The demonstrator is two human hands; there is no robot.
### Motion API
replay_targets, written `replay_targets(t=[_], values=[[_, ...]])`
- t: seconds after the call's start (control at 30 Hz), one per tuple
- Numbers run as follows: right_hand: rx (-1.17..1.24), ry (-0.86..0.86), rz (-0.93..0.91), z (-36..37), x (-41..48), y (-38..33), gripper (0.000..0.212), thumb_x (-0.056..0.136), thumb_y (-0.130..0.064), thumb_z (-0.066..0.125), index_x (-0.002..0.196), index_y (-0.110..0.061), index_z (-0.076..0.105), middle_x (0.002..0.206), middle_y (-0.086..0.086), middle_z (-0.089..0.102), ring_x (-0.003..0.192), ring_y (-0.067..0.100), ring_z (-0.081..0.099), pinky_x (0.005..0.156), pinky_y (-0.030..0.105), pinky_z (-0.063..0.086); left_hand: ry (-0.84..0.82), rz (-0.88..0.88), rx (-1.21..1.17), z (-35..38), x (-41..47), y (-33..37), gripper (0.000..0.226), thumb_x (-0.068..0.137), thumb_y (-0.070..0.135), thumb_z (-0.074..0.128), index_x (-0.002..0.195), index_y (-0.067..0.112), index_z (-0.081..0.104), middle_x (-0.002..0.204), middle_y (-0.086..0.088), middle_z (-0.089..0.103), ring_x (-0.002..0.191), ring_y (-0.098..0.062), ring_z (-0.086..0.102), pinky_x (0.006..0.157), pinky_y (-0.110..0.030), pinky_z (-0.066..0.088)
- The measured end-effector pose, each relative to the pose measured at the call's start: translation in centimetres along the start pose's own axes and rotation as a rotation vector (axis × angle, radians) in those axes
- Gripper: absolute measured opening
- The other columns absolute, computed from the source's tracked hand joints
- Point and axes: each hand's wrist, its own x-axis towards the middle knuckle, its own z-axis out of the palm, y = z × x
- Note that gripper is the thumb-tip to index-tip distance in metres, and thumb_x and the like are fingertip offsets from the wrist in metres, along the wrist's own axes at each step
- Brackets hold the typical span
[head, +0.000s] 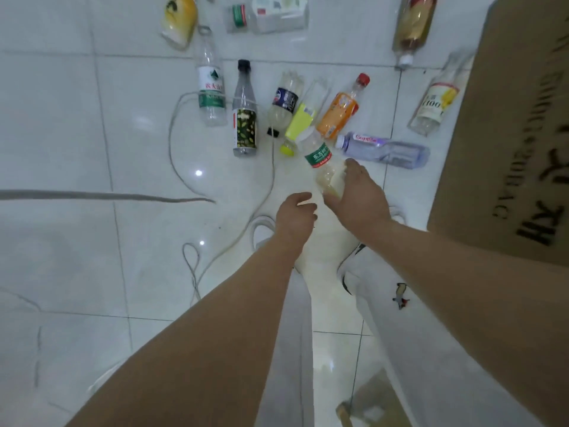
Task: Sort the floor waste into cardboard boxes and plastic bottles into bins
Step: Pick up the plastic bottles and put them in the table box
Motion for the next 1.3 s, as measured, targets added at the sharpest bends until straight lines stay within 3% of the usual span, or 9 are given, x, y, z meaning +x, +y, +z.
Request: replay_targets(t=[0.1,0.27,0.43,0.6,0.7,0.8,0.9,1.03,1.3], values=[[0.164,0.114,0.023,-8.9,-6.3,-5.3,0.064,0.089,-0.049,0.062,0.137,-0.014,0.039,0.119,0.008,0.059,0.107,0.031,0.06,0.083,0.038,0.046,0.075,0.088,-0.104,-1.6,-9.6,6.8,0.03,0.089,0.005,0.051,0.115,0.018,0.06,0.102,-0.007,0.066,0.074,-0.014,0.058,0.056,-0.02,0.041],[0.388,0.273,0.022,-28.3,-19.0,-14.1,0.067,0.082,-0.04,0.073,0.136,-0.017,0.042,0.108,-0.003,0.061,0.099,0.017,0.06,0.083,0.034,0.05,-0.024,0.319,-0.098,-3.4,-28.7,19.1,0.031,0.087,0.005,0.055,0.11,0.023,0.061,0.109,-0.003,0.067,0.083,-0.012,0.059,0.063,-0.02,0.041],[0.551,0.552,-0.006,-45.4,-30.7,-19.4,0.073,0.08,-0.032,0.077,0.14,-0.012,0.04,0.111,-0.008,0.052,0.101,0.011,0.053,0.075,0.014,0.037,-0.142,0.501,-0.075,-3.0,-46.6,27.9,0.036,0.09,-0.004,0.05,0.121,0.013,0.06,0.105,-0.003,0.065,0.06,0.0,0.06,0.043,-0.011,0.042],[0.731,0.817,-0.015,-56.1,-40.4,-20.0,0.074,0.078,-0.04,0.079,0.134,-0.012,0.039,0.121,0.002,0.057,0.109,0.017,0.057,0.09,0.033,0.047,-0.33,0.74,0.054,0.4,-58.7,33.4,0.039,0.088,-0.003,0.054,0.122,0.014,0.059,0.11,0.0,0.068,0.092,-0.011,0.062,0.073,-0.018,0.047],[0.821,0.949,-0.008,-59.8,-45.0,-18.4,0.072,0.08,-0.041,0.078,0.134,-0.015,0.039,0.12,-0.001,0.054,0.108,0.015,0.055,0.082,0.025,0.047,-0.448,0.834,0.098,3.5,-63.6,35.2,0.037,0.09,-0.001,0.055,0.123,0.017,0.059,0.113,0.003,0.067,0.103,-0.011,0.062,0.091,-0.026,0.047],[0.907,1.061,0.024,-61.2,-49.0,-16.1,0.068,0.081,-0.038,0.077,0.133,-0.017,0.039,0.112,-0.007,0.05,0.098,0.01,0.052,0.069,0.016,0.04,-0.543,0.912,0.161,6.7,-67.3,35.0,0.036,0.091,0.001,0.056,0.123,0.018,0.058,0.113,0.004,0.066,0.103,-0.007,0.061,0.088,-0.024,0.048],[0.96,1.133,0.067,-60.9,-52.0,-12.5,0.067,0.079,-0.036,0.08,0.131,-0.02,0.042,0.115,-0.008,0.052,0.104,0.011,0.053,0.085,0.027,0.045,-0.623,0.953,0.288,10.1,-69.9,32.8,0.036,0.09,-0.003,0.056,0.122,0.014,0.058,0.111,0.0,0.067,0.101,-0.011,0.063,0.084,-0.024,0.049],[1.027,1.178,0.131,-60.2,-55.4,-7.6,0.067,0.076,-0.034,0.082,0.13,-0.022,0.043,0.121,-0.003,0.057,0.11,0.016,0.058,0.091,0.035,0.049,-0.711,0.933,0.537,15.1,-71.0,28.8,0.041,0.087,-0.007,0.054,0.122,0.014,0.06,0.11,-0.001,0.069,0.103,-0.017,0.064,0.077,-0.025,0.051],[1.019,1.228,0.281,-60.6,-59.9,4.2,0.079,0.082,-0.036,0.077,0.147,-0.023,0.035,0.136,-0.004,0.049,0.122,0.017,0.051,0.1,0.037,0.045,-0.801,0.915,0.73,24.1,-73.7,22.9,0.041,0.09,-0.003,0.053,0.123,0.02,0.057,0.119,0.001,0.064,0.109,-0.01,0.058,0.069,-0.018,0.042]])
